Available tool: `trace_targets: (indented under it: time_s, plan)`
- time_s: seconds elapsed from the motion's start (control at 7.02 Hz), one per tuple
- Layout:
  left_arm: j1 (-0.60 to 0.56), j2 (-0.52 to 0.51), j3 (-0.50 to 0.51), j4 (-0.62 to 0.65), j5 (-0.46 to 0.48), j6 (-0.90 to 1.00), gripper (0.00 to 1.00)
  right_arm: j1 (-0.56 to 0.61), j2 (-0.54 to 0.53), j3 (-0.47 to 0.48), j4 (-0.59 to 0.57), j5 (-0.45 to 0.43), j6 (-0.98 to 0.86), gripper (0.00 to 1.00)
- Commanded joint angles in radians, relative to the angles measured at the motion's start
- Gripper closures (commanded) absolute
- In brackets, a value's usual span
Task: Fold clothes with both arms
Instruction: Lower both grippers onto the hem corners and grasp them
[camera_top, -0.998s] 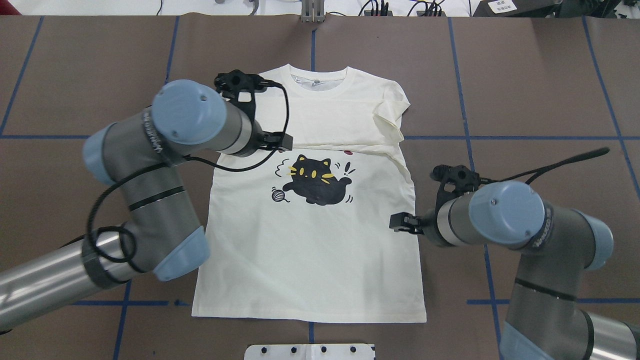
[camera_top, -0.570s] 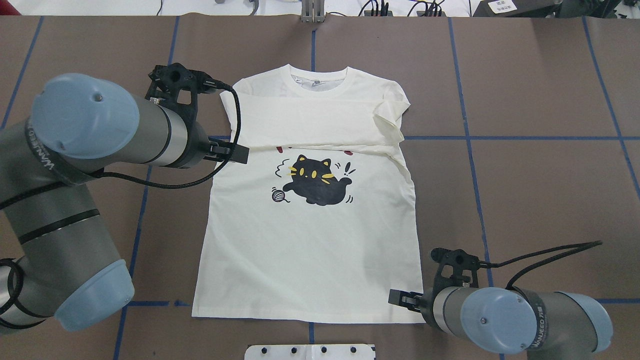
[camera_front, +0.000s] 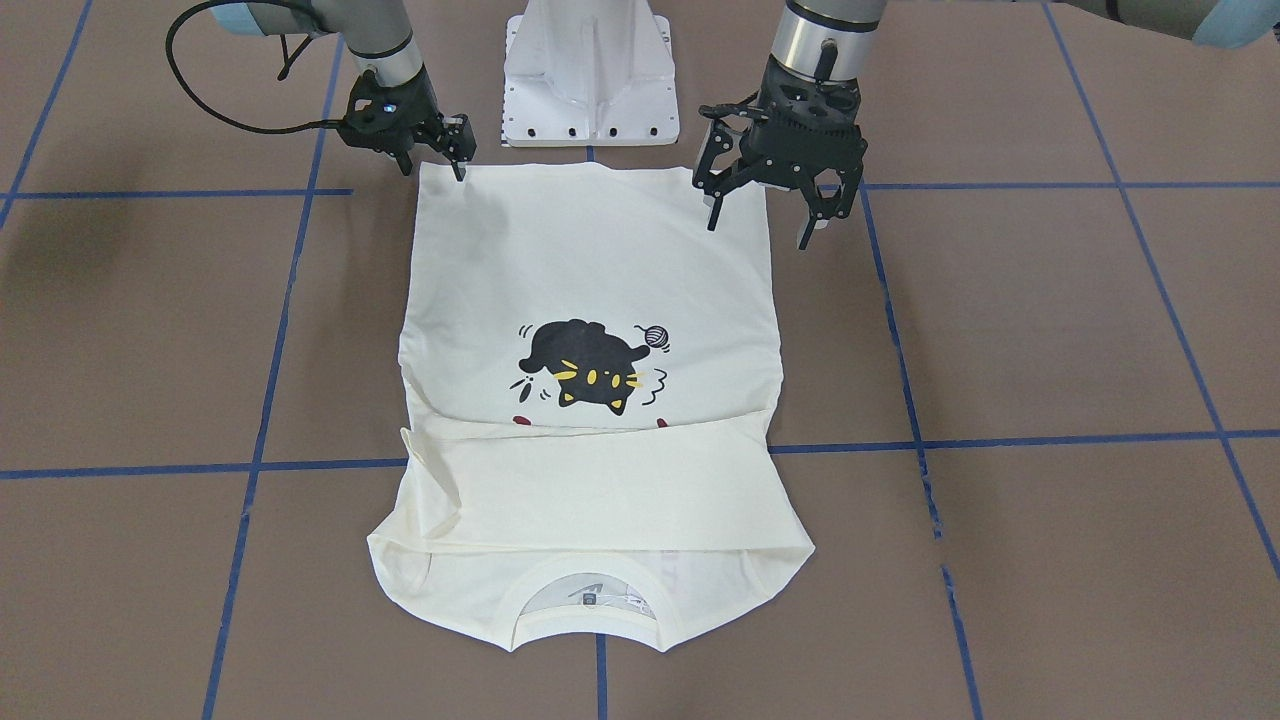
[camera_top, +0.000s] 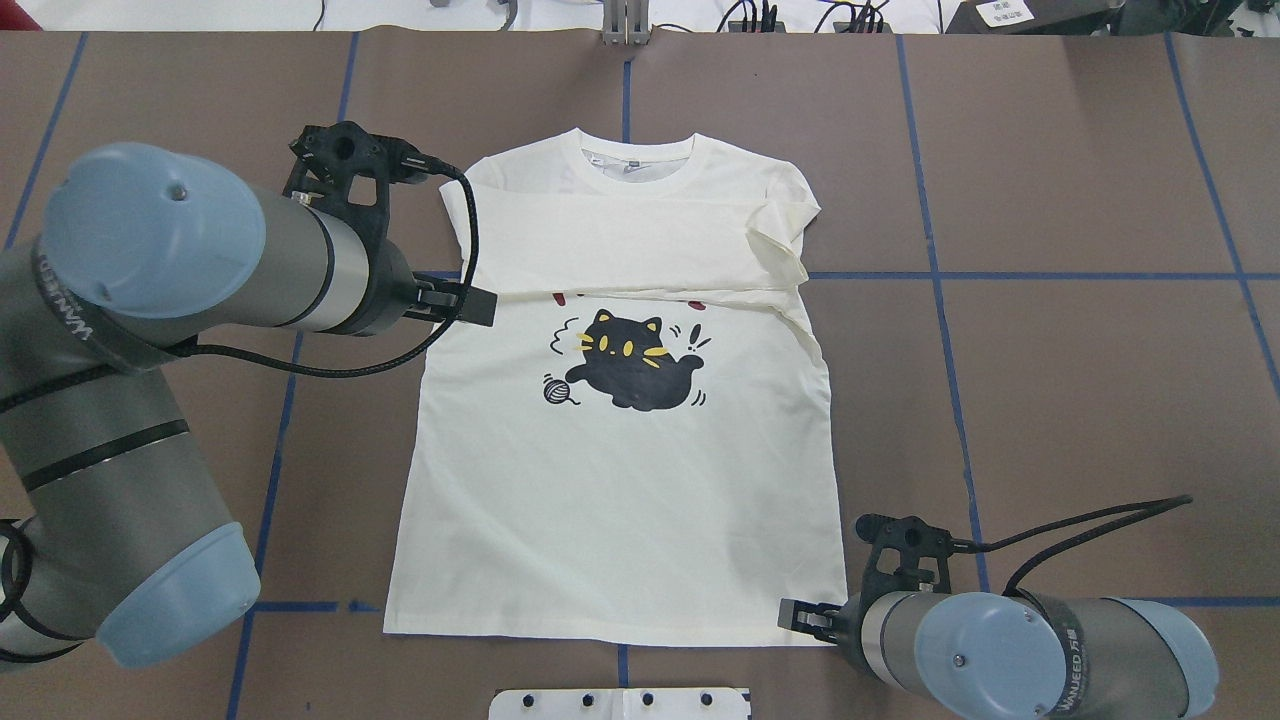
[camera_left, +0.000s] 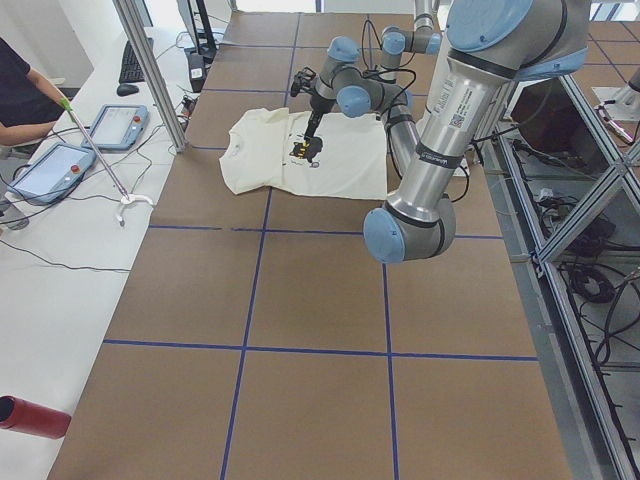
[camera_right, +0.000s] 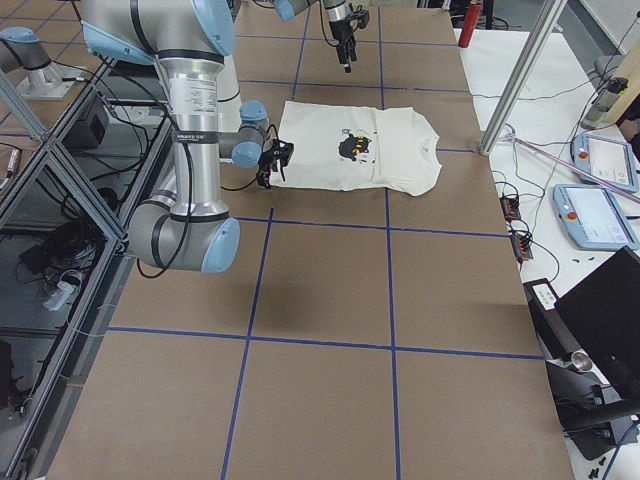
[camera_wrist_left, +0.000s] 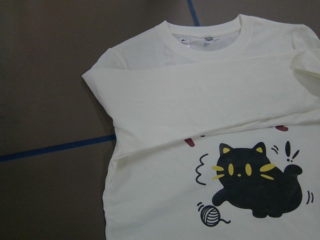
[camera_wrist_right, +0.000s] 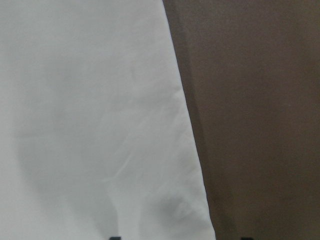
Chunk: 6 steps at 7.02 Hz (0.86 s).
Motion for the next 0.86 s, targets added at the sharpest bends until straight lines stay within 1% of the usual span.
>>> trace_targets:
  time_s: [0.0, 0.14, 0.29, 0.57, 0.71]
  plan:
    - [-0.001, 0.0, -0.005, 0.0, 0.0, 0.0, 0.0, 0.005, -0.005, 0.002, 0.0, 0.022, 0.0, 0.83]
    - [0.001, 0.0, -0.005, 0.0, 0.0, 0.0, 0.0, 0.007, -0.004, 0.007, 0.0, 0.031, 0.0, 0.96]
    - [-0.001, 0.0, -0.005, 0.0, 0.0, 0.0, 0.0, 0.007, -0.002, 0.01, 0.0, 0.029, 0.0, 1.0]
    - [-0.001, 0.004, -0.002, 0.002, -0.002, -0.009, 0.0, 0.01, -0.007, 0.031, 0.0, 0.014, 0.005, 1.0]
    - [0.012, 0.051, 0.012, -0.005, -0.024, -0.071, 0.0, 0.017, -0.007, 0.062, 0.0, 0.012, 0.008, 1.0]
